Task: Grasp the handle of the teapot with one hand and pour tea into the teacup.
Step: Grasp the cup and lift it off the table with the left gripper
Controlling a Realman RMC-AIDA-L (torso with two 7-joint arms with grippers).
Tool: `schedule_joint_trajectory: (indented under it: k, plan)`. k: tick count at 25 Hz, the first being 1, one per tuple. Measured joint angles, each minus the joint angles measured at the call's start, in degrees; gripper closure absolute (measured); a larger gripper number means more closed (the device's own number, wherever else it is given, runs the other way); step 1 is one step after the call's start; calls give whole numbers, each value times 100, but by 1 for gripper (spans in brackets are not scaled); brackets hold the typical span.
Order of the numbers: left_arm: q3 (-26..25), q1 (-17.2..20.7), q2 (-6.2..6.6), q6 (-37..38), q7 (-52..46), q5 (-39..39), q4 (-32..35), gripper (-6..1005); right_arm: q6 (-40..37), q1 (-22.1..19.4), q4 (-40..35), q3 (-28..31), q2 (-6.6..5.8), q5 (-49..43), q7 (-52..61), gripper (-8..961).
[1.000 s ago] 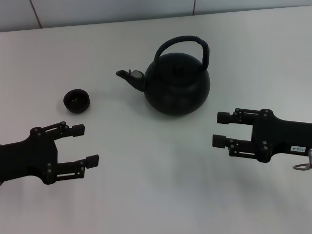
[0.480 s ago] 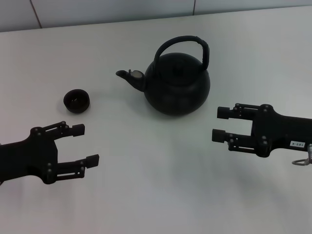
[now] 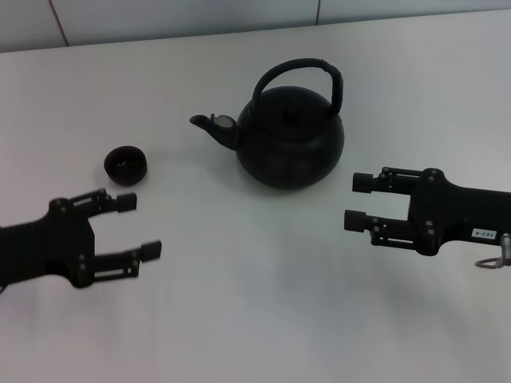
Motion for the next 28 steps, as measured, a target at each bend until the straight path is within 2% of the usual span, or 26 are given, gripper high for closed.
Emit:
schedule_joint_trajectory:
  k: [6,9,10,14,23,28]
  plan:
    - [7,-135,-44,-995,87,-460,-335,155,13,73,71,-22,3,0,-8,302]
    - [18,-281,-55,-1622,664,-982,-1037,155,19,113,123,8,5,0,-10,303]
    - [18,-281,-55,-1622,664,-982,-1037,155,19,113,123,8,5,0,-10,303]
    - [18,-382,-71,-2135,1616,-1697,-1783,155,-3,187,198,25,4,0,-12,303]
    - [18,-388,-80,-2557,2896,-2675,-2591,156,-28,282,201,7,-1,0,-1,303]
    - [14,-395,-80,-2734,3304,-2770,-2852,156,-32,321,199,4,-3,0,12,302]
